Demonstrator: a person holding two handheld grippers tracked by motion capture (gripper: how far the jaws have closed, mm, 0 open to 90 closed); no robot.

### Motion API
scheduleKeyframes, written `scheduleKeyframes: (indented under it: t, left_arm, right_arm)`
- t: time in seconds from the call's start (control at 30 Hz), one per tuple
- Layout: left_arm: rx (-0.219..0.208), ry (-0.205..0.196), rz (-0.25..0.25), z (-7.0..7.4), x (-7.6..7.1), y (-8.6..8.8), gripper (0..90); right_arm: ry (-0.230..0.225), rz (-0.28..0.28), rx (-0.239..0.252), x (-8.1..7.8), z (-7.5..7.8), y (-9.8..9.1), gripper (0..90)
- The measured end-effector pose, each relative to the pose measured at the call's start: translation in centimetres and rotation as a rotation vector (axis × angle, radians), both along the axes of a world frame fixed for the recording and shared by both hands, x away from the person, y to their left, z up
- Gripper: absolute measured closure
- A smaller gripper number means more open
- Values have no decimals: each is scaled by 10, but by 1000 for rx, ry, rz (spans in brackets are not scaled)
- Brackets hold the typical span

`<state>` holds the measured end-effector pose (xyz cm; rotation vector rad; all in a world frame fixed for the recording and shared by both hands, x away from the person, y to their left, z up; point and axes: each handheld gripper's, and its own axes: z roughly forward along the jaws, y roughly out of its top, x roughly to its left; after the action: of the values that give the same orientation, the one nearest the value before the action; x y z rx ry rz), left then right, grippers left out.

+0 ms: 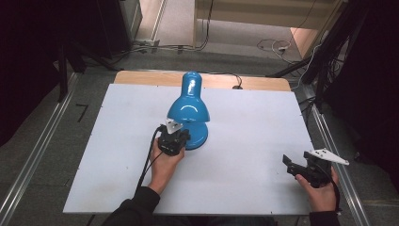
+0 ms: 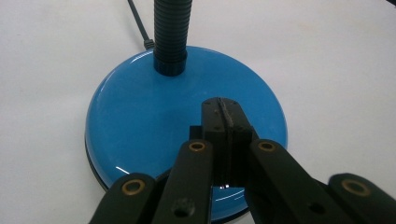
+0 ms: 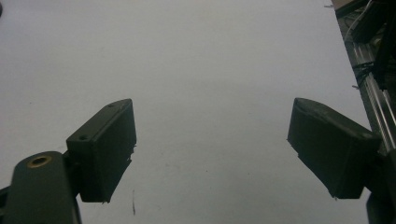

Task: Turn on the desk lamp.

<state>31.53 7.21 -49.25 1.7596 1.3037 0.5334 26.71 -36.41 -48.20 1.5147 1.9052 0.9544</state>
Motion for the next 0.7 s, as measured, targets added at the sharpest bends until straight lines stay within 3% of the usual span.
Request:
scheduleKeyframes:
  t: [0.7]
  left_arm:
    - [5, 13, -10, -3, 1, -2, 900]
  right_arm:
    - [0, -2, 1, 0, 0, 0, 140]
